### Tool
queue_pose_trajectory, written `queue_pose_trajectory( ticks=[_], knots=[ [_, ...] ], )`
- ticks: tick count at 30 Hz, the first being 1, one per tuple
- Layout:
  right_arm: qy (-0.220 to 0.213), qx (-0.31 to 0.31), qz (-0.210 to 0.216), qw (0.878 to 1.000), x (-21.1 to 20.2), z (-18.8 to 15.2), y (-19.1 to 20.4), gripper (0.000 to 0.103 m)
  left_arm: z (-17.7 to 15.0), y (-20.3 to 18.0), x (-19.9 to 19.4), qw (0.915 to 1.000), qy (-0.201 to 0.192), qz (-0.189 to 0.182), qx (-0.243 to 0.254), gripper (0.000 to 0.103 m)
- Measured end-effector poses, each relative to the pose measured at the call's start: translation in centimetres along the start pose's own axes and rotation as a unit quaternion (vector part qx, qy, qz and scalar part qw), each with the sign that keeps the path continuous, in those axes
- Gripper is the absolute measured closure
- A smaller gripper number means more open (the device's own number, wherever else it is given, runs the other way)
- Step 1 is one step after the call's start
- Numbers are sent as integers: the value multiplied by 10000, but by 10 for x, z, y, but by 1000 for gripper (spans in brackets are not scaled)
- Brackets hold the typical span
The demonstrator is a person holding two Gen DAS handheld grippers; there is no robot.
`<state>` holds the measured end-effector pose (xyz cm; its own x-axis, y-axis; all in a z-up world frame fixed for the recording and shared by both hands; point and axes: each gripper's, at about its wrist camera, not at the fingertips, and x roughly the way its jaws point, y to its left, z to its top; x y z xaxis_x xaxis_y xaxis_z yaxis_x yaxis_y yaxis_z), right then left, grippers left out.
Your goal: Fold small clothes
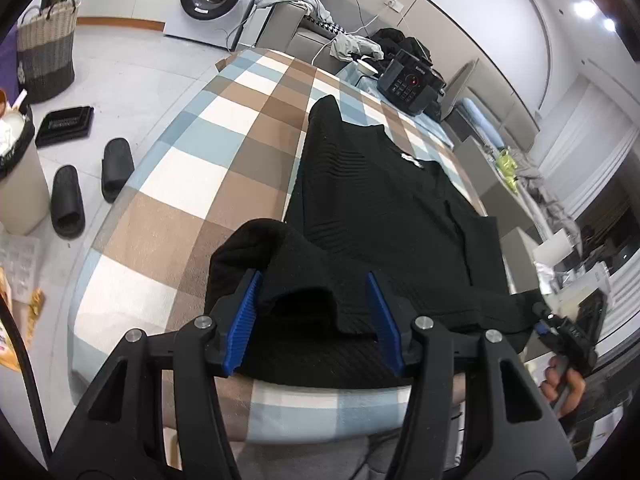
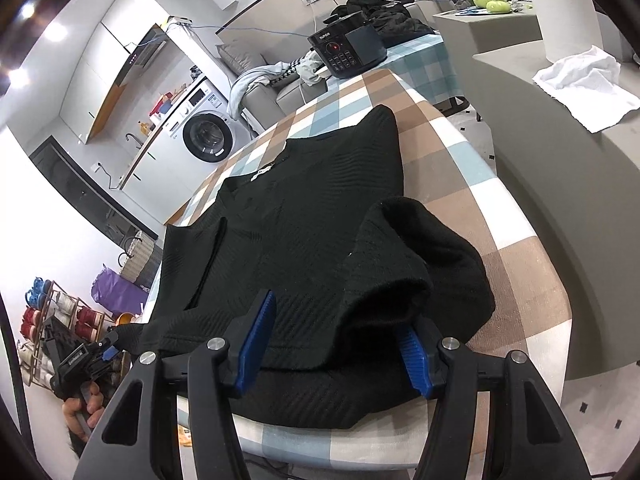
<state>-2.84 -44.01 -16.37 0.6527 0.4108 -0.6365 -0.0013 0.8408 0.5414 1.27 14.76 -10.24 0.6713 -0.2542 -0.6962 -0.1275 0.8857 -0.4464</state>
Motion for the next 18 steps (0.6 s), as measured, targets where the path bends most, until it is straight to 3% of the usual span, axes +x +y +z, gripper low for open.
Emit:
queue_pose_trajectory(
  ticks=[4, 6, 7, 8, 9, 10, 11, 12, 18],
  knots=[
    [-10, 100, 18, 9999, 1, 0, -2, 42, 6, 10, 12, 9994, 83, 94, -320, 59],
    [-33, 303, 95, 9995, 2, 1, -6, 43, 10, 14, 18, 9986, 65, 234, -471, 80],
    [-58, 394, 125, 9991, 1, 2, -8, 43, 12, 17, 21, 9980, 61, 293, -556, 84],
    [-88, 508, 152, 9986, 2, 2, -10, 46, 14, 19, 23, 9977, 38, 275, -618, 88],
    [-96, 558, 105, 9983, 3, 2, -10, 64, 15, 22, 25, 9970, -18, 219, -746, 94],
    [-83, 572, 4, 9983, 4, 3, -11, 74, 16, 23, 26, 9965, -38, 182, -812, 95],
    [-104, 568, -147, 9982, 5, 3, -12, 91, 17, 24, 26, 9962, -72, 149, -851, 96],
    [-177, 572, -232, 9979, 4, 3, -12, 97, 19, 23, 25, 9960, -132, 141, -874, 97],
    [-637, 393, -9, 9972, -17, 29, -2, 98, 42, 8, 8, 9956, -547, -114, -745, 97]
  ],
)
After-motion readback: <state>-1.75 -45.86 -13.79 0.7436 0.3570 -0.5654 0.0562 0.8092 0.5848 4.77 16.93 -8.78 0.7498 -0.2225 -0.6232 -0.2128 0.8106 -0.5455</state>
